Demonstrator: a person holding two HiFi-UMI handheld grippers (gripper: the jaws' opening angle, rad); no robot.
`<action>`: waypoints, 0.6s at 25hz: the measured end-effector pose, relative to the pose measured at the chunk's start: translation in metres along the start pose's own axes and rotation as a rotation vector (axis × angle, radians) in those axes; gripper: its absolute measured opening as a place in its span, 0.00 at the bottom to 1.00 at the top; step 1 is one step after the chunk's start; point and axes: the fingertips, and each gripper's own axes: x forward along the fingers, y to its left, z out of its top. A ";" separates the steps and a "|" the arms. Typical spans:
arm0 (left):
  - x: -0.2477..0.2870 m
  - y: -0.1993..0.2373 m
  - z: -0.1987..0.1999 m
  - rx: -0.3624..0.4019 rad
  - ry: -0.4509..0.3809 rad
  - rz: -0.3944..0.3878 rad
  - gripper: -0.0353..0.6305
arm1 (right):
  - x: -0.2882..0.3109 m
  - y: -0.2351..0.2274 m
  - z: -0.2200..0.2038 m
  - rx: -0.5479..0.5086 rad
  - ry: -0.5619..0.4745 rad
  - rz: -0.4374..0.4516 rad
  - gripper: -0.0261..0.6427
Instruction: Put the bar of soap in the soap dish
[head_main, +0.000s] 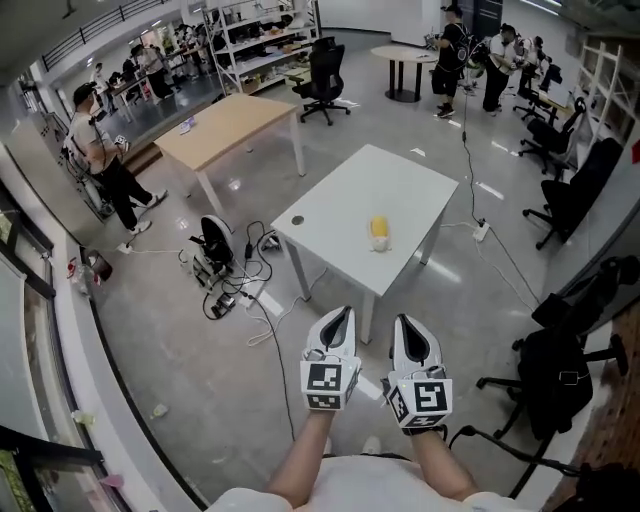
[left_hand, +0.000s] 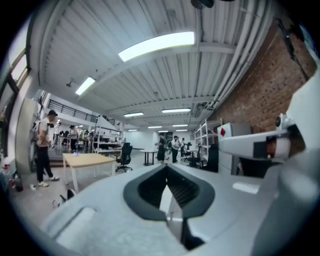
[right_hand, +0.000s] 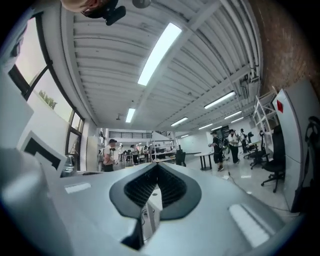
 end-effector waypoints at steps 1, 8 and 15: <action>-0.001 -0.008 0.008 0.025 -0.022 -0.026 0.05 | 0.000 -0.002 0.009 -0.010 -0.025 -0.015 0.06; -0.031 0.021 0.016 0.041 -0.053 -0.021 0.05 | 0.003 0.026 0.013 -0.011 -0.050 -0.019 0.06; -0.050 0.062 0.017 0.023 -0.055 0.024 0.05 | 0.006 0.042 0.004 -0.015 -0.036 -0.041 0.06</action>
